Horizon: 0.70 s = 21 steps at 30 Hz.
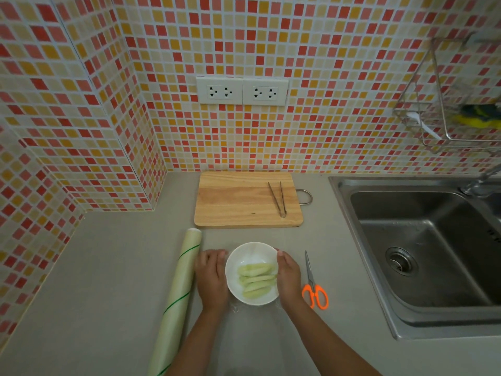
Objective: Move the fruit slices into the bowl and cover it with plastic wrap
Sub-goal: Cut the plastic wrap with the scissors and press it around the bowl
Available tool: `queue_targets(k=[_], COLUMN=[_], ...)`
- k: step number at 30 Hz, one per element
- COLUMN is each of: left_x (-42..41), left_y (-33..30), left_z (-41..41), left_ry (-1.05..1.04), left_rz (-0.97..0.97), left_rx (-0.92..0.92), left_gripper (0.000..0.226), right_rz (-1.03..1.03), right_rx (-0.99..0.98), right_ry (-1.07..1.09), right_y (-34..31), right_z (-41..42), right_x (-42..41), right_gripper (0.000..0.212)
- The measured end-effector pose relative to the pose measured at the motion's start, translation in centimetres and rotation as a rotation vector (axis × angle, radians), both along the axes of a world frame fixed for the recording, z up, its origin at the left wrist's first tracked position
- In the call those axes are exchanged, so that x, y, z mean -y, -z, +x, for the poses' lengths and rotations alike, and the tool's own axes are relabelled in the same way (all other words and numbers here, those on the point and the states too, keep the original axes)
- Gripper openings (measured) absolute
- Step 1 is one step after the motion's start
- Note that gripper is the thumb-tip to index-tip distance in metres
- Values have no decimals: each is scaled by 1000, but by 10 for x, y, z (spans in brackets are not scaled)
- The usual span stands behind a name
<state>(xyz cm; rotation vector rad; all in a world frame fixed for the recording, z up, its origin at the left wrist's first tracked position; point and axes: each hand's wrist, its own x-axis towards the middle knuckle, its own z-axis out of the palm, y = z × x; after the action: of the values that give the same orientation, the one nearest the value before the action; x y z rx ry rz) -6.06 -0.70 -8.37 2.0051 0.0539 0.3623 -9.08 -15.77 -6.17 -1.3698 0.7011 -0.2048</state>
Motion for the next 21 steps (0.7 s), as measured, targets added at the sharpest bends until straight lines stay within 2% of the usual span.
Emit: queue_targets(k=[3, 7, 9, 12, 14, 16, 18, 21], left_x=[0, 4, 3, -1, -5, -7, -6, 9], left_y=[6, 7, 8, 4, -3, -10, -14, -19], left_z=[0, 0, -1, 4, 9, 11, 11, 8], left_ry=[24, 22, 60, 120, 81, -7, -27, 97], left_rz=[-55, -242, -247, -167, -84, -130, -209, -422], left_rx=[-13, -155, -208, -186, -186, -193, -153, -213], left_gripper=[40, 36, 42, 52, 61, 68, 65, 46], right_rz=[-1, 14, 53, 111, 128, 101, 68, 72], right_rx=[-1, -2, 3, -11, -26, -24, 17, 62], right_ry=[7, 43, 49, 34, -2, -9, 1, -170], right_y=[-1, -2, -4, -6, -6, -6, -8, -16], right_z=[0, -1, -2, -1, -2, 0, 6, 19], right_x=[-1, -2, -2, 1, 7, 17, 29, 35], right_gripper=[30, 30, 30, 31, 32, 33, 33, 33])
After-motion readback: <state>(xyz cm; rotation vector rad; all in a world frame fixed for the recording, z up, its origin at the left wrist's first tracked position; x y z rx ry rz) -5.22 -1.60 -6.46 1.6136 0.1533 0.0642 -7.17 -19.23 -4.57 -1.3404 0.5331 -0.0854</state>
